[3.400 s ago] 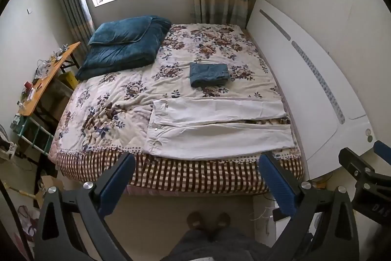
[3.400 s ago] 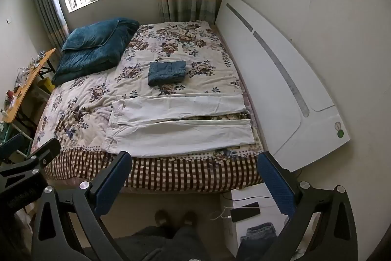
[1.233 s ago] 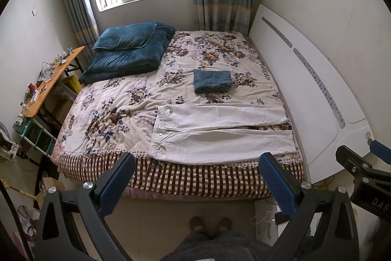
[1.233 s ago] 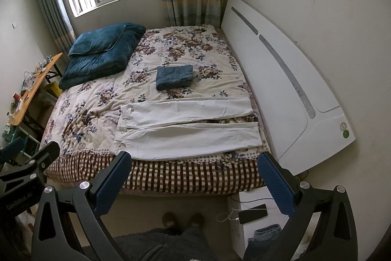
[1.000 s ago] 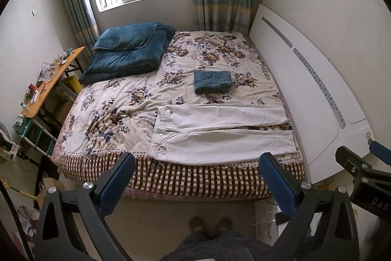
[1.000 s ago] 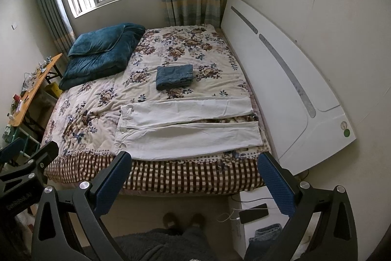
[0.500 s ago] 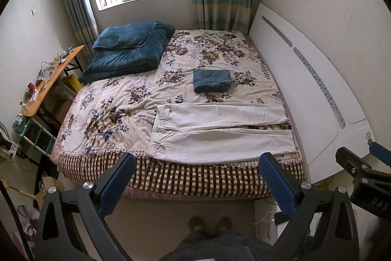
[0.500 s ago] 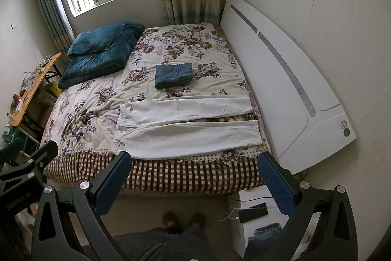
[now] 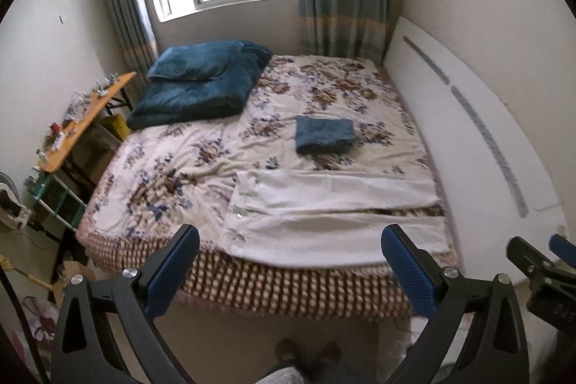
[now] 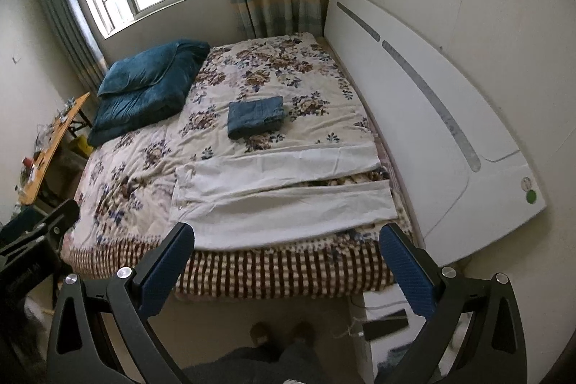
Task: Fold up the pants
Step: 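Lower both grippers toward the edge of the white pants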
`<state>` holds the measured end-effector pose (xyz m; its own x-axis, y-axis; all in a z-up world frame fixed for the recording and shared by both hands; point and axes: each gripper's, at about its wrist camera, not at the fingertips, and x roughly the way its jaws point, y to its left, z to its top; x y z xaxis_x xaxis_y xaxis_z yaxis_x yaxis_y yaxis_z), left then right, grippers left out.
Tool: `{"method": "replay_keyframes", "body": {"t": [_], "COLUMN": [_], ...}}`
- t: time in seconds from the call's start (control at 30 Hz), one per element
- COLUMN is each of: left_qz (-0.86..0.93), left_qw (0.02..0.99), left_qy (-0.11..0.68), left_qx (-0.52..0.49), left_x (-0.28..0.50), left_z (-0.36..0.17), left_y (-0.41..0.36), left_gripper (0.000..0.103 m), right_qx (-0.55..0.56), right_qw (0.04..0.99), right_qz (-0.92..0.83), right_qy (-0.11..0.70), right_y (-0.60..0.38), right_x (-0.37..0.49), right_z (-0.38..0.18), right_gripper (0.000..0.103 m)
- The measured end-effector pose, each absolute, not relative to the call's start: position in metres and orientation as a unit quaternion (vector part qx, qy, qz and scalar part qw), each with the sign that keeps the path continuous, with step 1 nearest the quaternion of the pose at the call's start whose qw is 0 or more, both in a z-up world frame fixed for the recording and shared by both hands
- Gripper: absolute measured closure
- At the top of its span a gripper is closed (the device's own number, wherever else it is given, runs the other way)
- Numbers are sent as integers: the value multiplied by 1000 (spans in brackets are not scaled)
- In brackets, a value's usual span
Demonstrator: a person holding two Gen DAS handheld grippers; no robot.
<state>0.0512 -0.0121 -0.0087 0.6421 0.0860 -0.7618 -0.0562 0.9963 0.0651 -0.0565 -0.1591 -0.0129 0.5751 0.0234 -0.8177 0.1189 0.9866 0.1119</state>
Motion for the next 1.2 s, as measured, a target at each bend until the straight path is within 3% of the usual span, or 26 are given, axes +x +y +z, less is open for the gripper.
{"method": "replay_keyframes", "body": {"t": [0.2, 0.73, 1.2], "left_qz": [73, 57, 3], "left_qw": [889, 806, 740], "left_qy": [450, 581, 644], "left_qx": [31, 93, 192], "left_x": [127, 396, 542], "left_z": [-60, -262, -421], "left_y": [-11, 13, -2], "left_gripper": [0, 0, 1], "right_qx": [73, 70, -17], "right_qw": [873, 799, 751], "right_qz": [-36, -65, -49], "right_qy": [480, 594, 658], "right_y": [-175, -184, -170], "right_x": [23, 317, 495], "right_z": [-67, -295, -466], "right_gripper": [0, 0, 0]}}
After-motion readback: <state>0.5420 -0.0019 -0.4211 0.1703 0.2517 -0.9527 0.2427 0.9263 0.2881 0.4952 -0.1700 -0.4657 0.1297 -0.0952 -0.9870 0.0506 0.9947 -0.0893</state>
